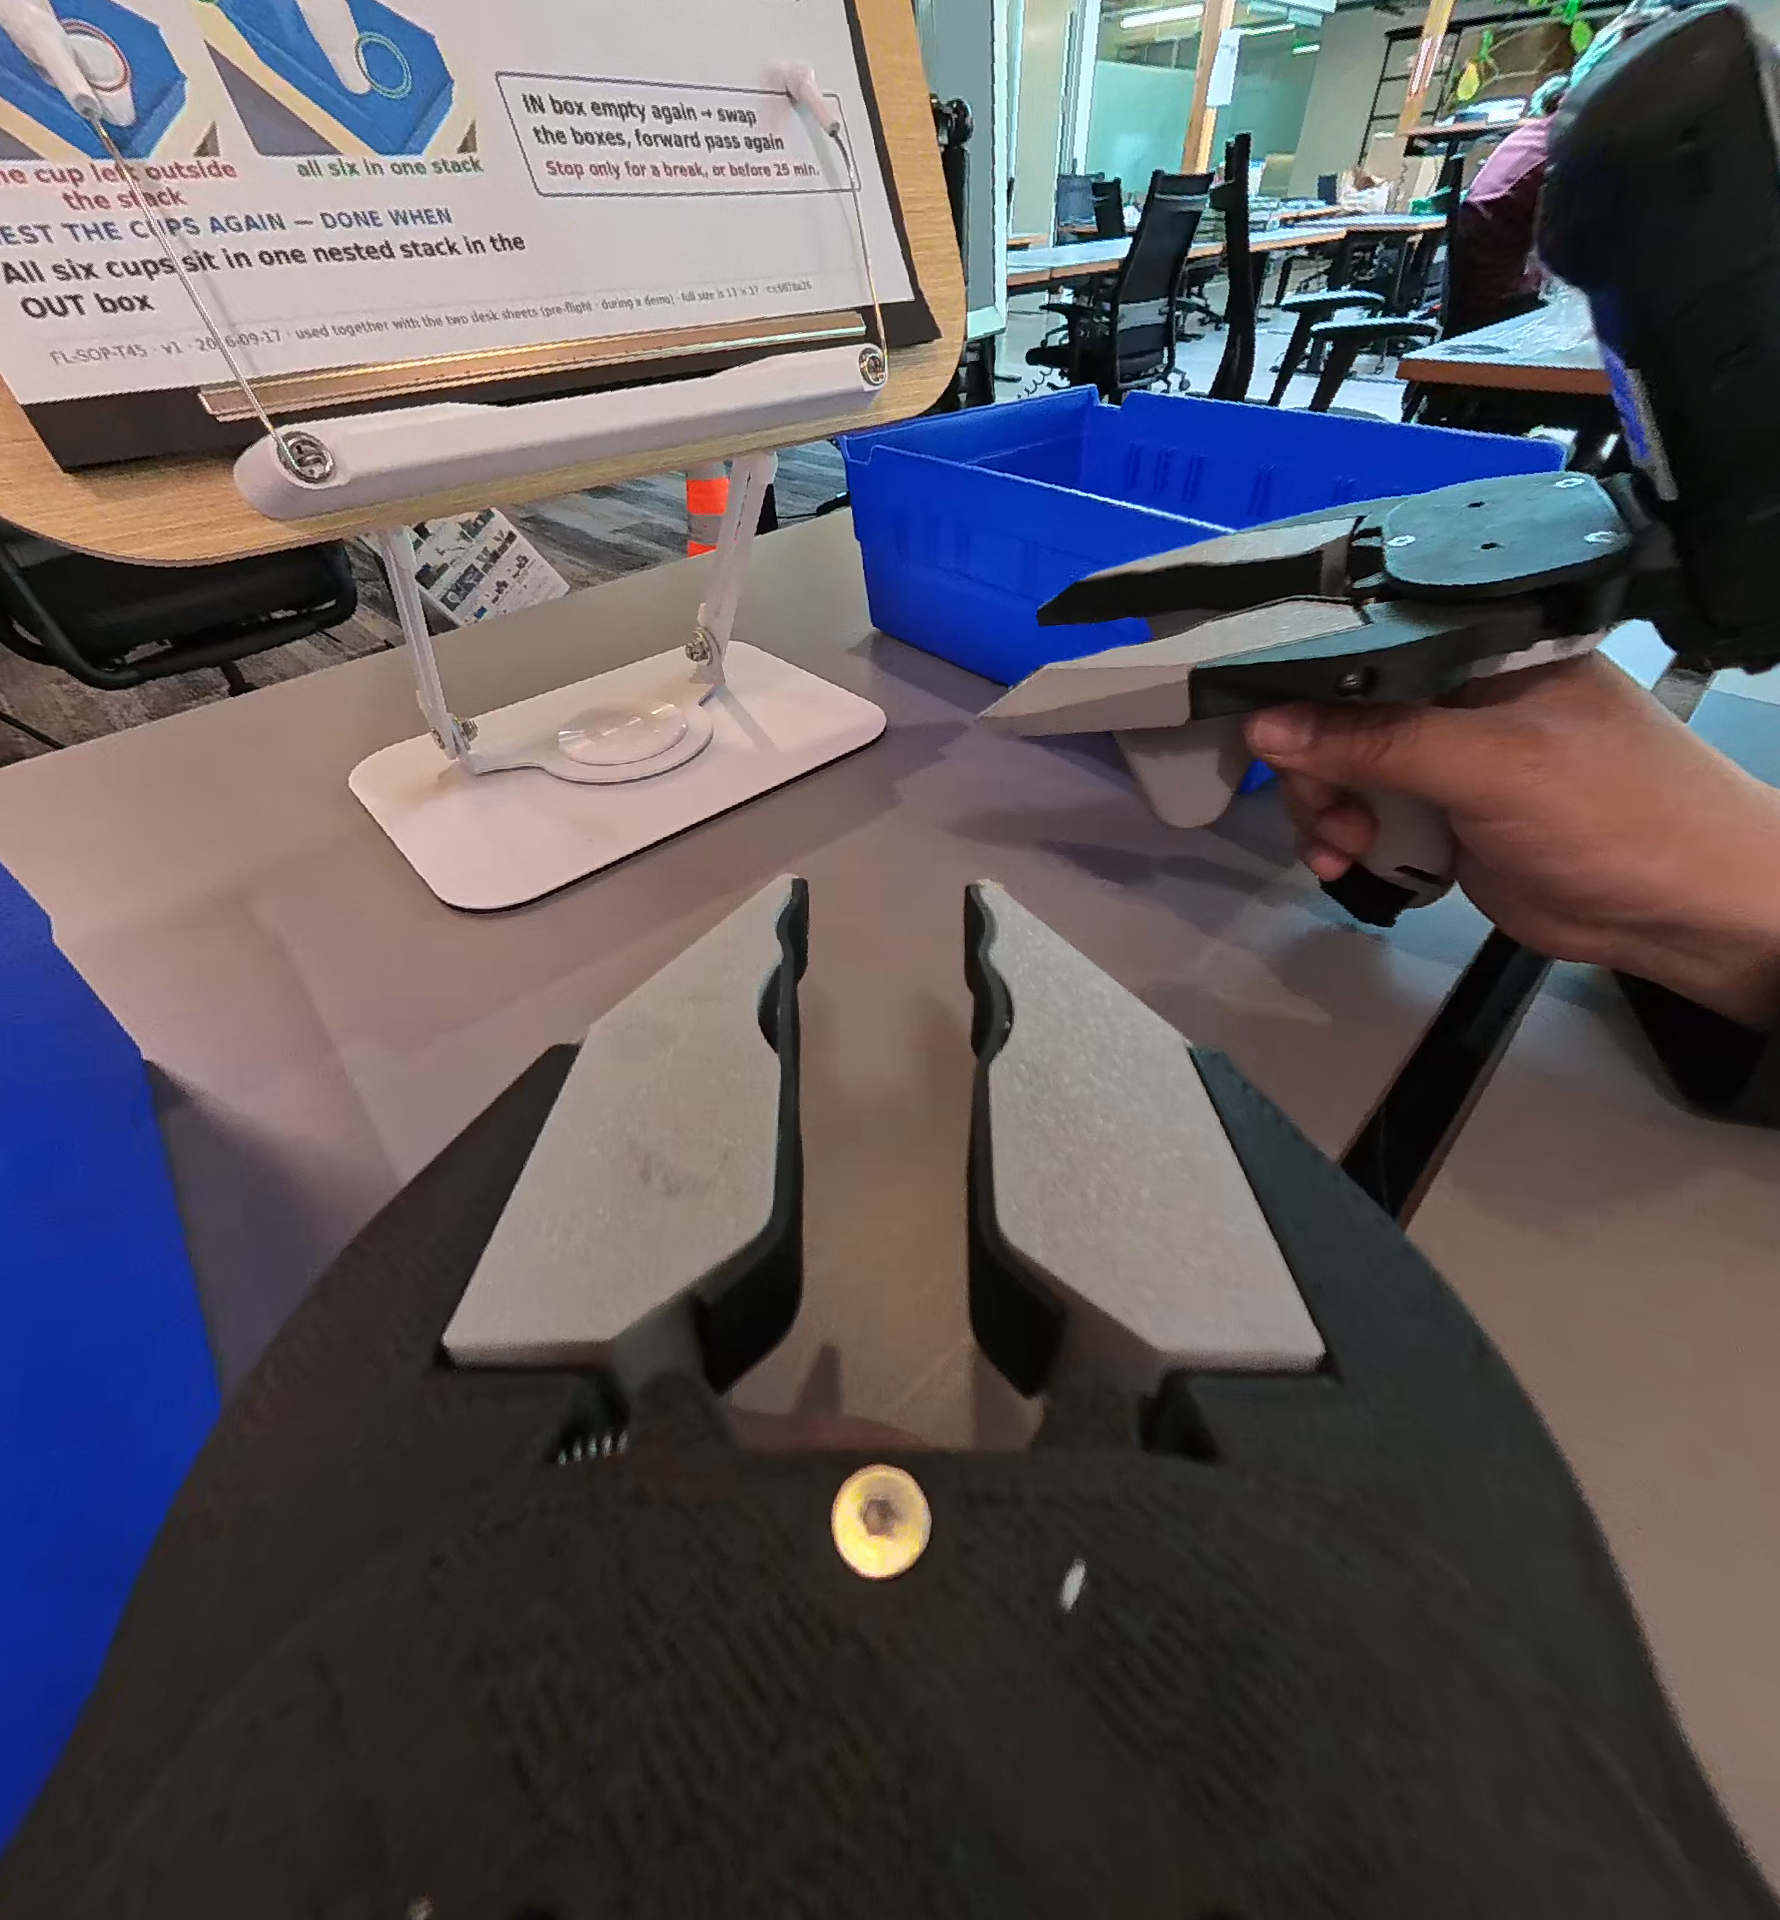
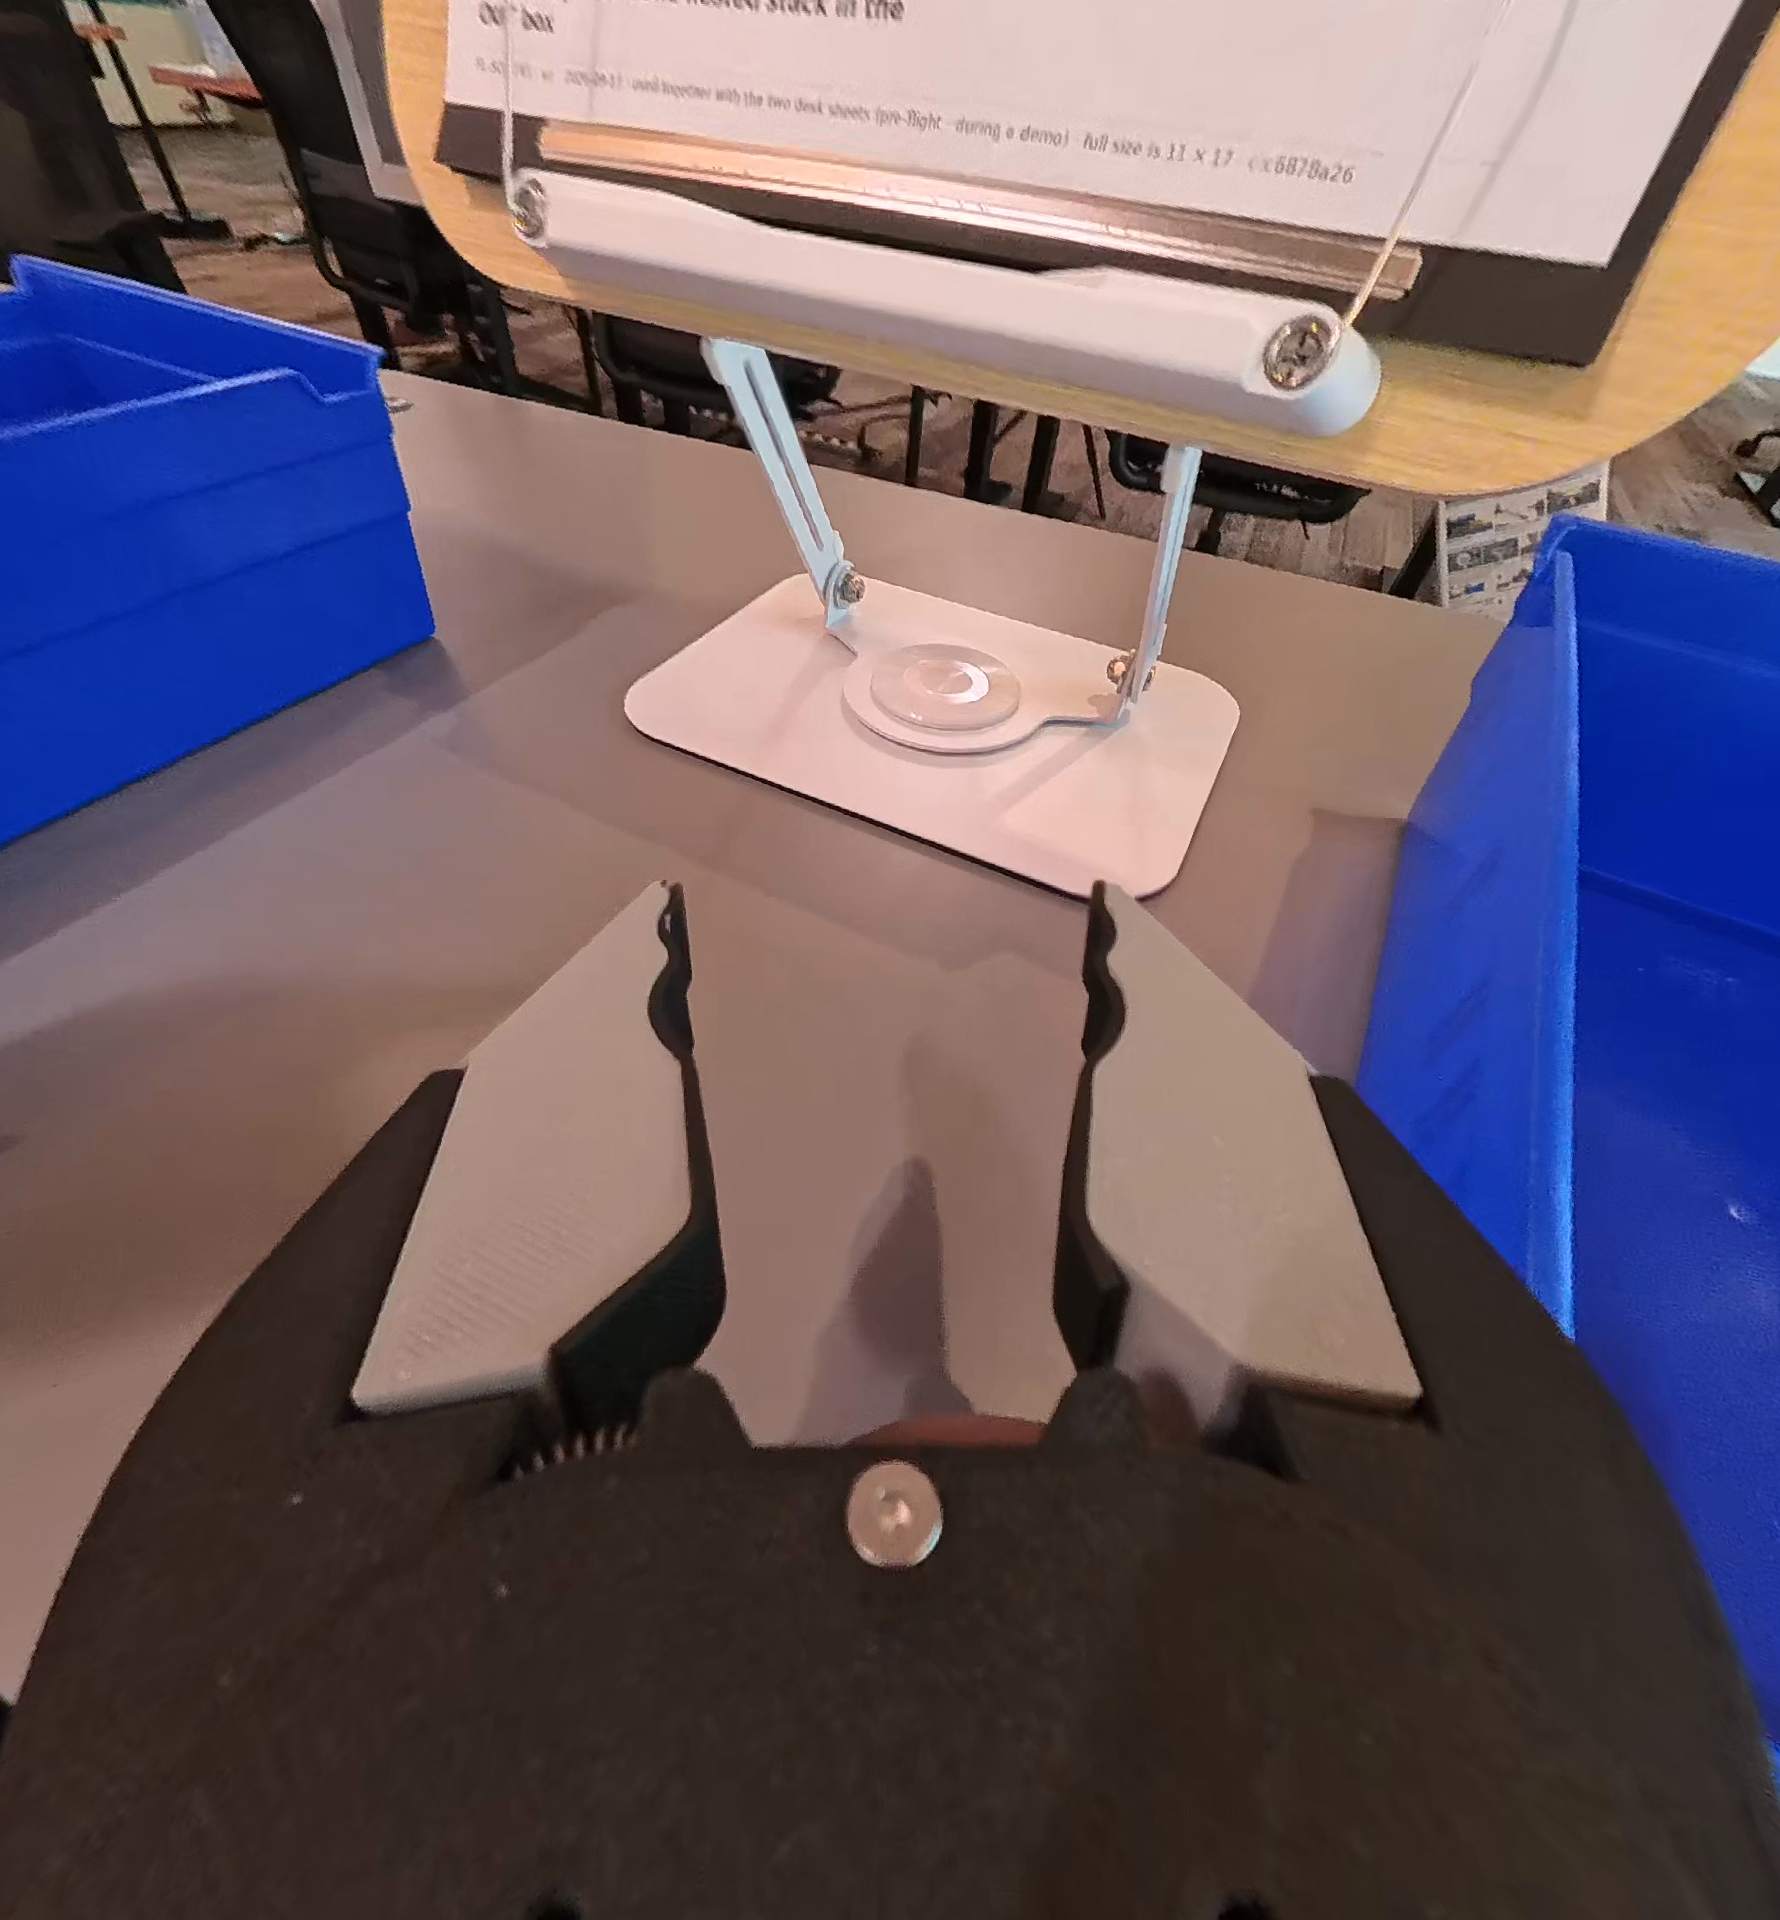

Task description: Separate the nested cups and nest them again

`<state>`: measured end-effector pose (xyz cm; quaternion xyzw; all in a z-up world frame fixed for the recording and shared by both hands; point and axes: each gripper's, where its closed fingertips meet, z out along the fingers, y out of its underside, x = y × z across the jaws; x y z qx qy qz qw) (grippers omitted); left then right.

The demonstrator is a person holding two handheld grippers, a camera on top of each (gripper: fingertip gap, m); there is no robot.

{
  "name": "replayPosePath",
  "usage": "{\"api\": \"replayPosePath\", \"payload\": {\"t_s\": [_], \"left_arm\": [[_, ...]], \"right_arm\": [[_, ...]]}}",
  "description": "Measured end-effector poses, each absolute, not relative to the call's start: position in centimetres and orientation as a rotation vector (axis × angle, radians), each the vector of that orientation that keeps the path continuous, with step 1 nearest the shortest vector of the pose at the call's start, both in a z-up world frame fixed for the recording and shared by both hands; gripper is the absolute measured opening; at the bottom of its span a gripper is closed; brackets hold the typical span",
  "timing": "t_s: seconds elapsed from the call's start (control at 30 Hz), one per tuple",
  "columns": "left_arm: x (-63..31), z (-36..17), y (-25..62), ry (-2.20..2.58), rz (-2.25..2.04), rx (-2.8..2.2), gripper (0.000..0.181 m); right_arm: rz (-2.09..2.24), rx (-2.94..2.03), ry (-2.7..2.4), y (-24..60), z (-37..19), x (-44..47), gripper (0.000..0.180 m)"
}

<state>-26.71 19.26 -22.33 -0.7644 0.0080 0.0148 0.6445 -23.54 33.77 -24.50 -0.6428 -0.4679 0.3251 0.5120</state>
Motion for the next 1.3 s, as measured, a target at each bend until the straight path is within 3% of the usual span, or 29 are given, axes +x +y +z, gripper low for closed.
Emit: {"api": "replayPosePath", "payload": {"t_s": [0.23,0.43,1.3], "left_arm": [[-26.7,-22.3,19.2,0.017,0.033,-1.74,0.028],[-26.7,-22.3,19.2,0.02,0.035,-1.74,0.028],[-26.6,-22.5,19.3,0.032,0.049,-1.746,0.028]], "right_arm": [[0.841,-1.64,-1.091,34.6,-25.2,-23.2,0.069],[0.79,-1.681,-0.967,37.0,-24.6,-21.7,0.082],[0.838,-1.556,-1.044,34.7,-23.3,-22.7,0.076]]}}
